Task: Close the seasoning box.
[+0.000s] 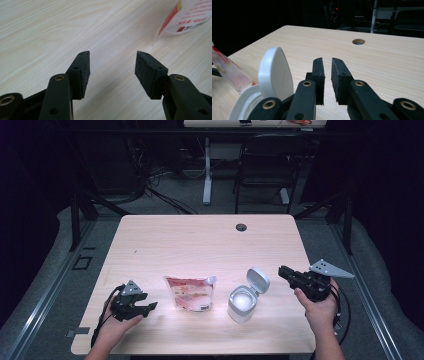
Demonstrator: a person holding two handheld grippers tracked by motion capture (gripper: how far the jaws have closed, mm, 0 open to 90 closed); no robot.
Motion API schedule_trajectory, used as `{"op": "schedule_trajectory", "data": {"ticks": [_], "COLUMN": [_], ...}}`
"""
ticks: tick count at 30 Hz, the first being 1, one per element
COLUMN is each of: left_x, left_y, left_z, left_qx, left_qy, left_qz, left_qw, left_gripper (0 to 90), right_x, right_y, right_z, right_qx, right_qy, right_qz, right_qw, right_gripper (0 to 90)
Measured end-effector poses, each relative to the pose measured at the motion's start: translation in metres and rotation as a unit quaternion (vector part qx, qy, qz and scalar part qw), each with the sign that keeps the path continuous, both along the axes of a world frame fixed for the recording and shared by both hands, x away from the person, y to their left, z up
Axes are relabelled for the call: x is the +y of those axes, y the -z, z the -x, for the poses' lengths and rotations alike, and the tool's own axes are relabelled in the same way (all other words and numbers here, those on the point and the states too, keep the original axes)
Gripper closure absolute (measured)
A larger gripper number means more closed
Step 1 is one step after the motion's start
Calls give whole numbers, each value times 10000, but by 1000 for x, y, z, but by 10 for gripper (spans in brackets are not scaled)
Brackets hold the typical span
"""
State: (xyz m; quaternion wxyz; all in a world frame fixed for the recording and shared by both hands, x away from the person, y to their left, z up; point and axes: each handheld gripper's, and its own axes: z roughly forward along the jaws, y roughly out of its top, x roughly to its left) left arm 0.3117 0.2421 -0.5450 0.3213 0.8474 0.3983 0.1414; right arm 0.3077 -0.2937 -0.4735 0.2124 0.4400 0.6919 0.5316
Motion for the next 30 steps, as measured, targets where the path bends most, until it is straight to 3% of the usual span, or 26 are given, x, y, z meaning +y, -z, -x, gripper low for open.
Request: {"op": "schedule_trajectory", "data": {"ticks": [3, 8, 17, 30], "left_x": [4, 6, 4, -1], "left_y": [3, 4, 5, 5], "left_z": [1, 0, 1, 1], "left_qx": [-40, -21, 34, 1], "left_qy": [-199, -204, -112, -32], "left_qz": [76, 91, 48, 31], "left_qw": [9998, 9997, 9999, 10000], "left_gripper": [463, 462, 462, 462], "right_x": [0, 3, 13, 23], "right_y": [10, 14, 13, 7], "right_z": [-3, -3, -2, 2], "right_qx": [143, 271, 263, 228], "right_qy": [6, -100, -222, -482], "right_qz": [6, 1, 147, -41], "right_qw": [9999, 9996, 9993, 9986], "right_gripper": [849, 900, 900, 900]}}
